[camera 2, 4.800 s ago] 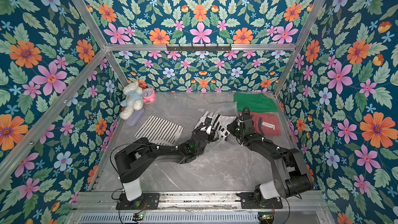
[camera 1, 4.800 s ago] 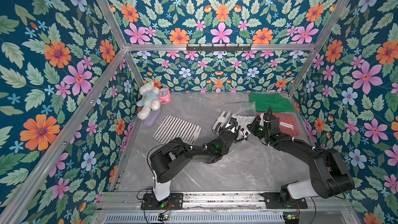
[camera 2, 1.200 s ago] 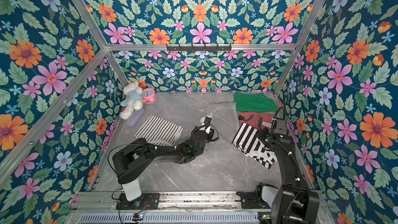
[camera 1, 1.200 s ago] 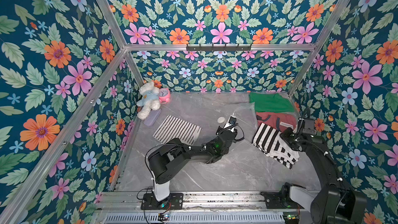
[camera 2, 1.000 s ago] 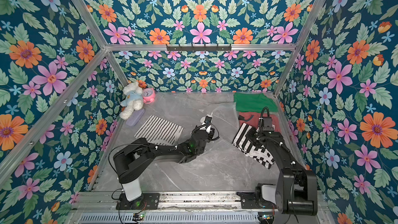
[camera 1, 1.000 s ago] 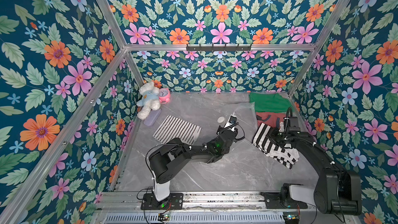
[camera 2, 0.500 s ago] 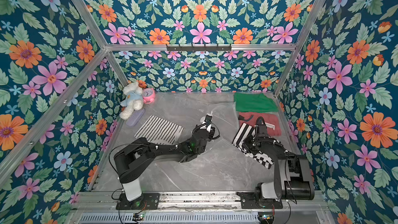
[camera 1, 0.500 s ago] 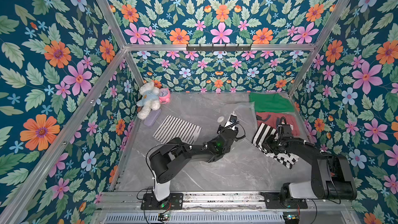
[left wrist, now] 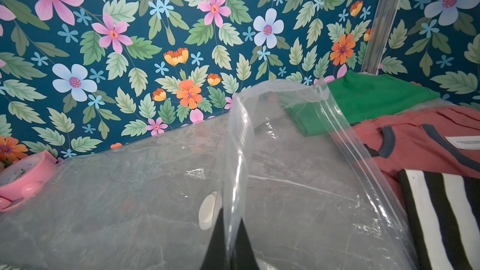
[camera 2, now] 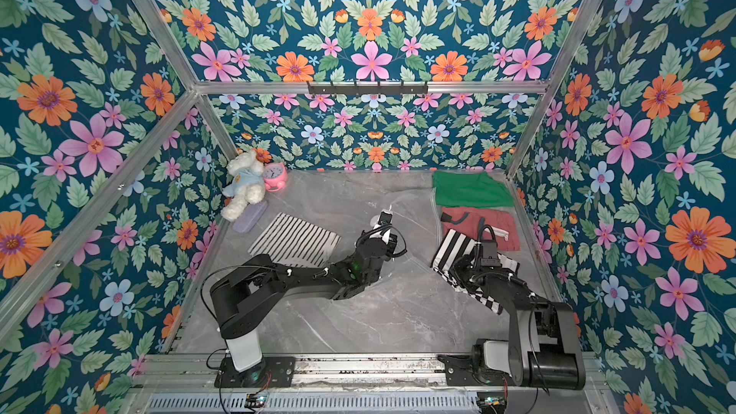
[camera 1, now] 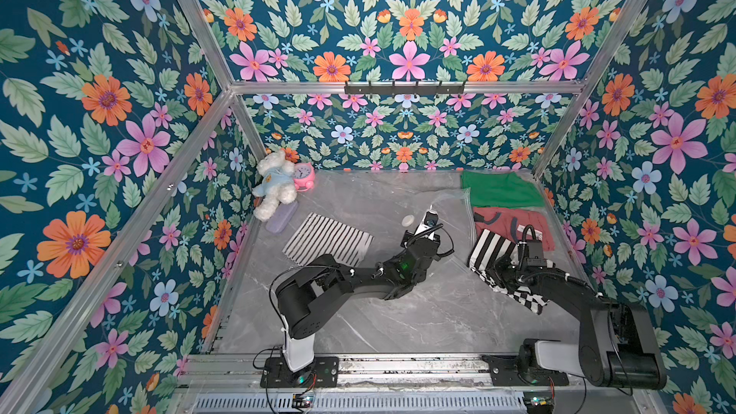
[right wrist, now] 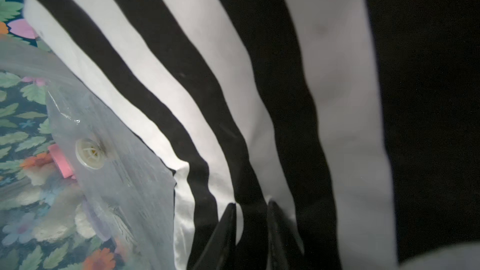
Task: Take the tank top out of the vacuum bag
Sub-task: Adjust the tank top at the center of the board.
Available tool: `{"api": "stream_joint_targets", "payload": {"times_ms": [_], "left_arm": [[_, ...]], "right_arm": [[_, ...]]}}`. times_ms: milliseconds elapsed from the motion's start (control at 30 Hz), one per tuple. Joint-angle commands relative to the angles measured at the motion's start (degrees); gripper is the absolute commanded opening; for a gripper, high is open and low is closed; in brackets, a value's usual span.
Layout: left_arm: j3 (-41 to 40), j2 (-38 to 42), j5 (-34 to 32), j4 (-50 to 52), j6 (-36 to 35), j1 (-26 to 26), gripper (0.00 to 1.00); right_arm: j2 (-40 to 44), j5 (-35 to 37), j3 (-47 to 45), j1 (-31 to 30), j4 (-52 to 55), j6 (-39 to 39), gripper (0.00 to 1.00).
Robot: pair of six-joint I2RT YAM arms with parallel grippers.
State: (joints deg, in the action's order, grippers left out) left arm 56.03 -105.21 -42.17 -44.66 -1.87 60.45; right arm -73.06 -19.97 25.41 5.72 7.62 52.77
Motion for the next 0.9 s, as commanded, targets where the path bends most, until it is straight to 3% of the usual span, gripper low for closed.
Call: {"api": "stream_joint_targets", "payload": {"times_ms": [0,133,433,700,733,867], "left_arm": [[-0.7,0.5,-1.7,-2.3,-0.7,-0.1,0.00],[-0.7,0.7,-2.2,-2.1,-0.4,-0.1,0.00],[-1.5,1.3,-2.2,-3.2,-0.5,0.0,0.00],[-2.7,2.0,-2.2,-4.1,-0.3,-0.1,0.00],[-2.6,1.8,-2.1,-4.2,-0.6,-0.1,0.00],[-1.4,2.0,-2.2,-2.5,-1.0,-0.1,0.00]], "right_arm": [[2.4,2.5,-2.2,3.0,9.5,0.6,0.25],[6.9,3.2,-2.2,7.3,14.1,-2.2,0.25],[13.6,7.8,1.4,9.7,19.6,-4.7,0.27],[11.5,19.6,8.8,9.7,20.8,-11.1,0.46],[10.0,21.0,9.6,9.7,20.8,-11.6,0.52],[2.6,21.6,14.3,9.6,22.7,-15.2,0.55]]}}
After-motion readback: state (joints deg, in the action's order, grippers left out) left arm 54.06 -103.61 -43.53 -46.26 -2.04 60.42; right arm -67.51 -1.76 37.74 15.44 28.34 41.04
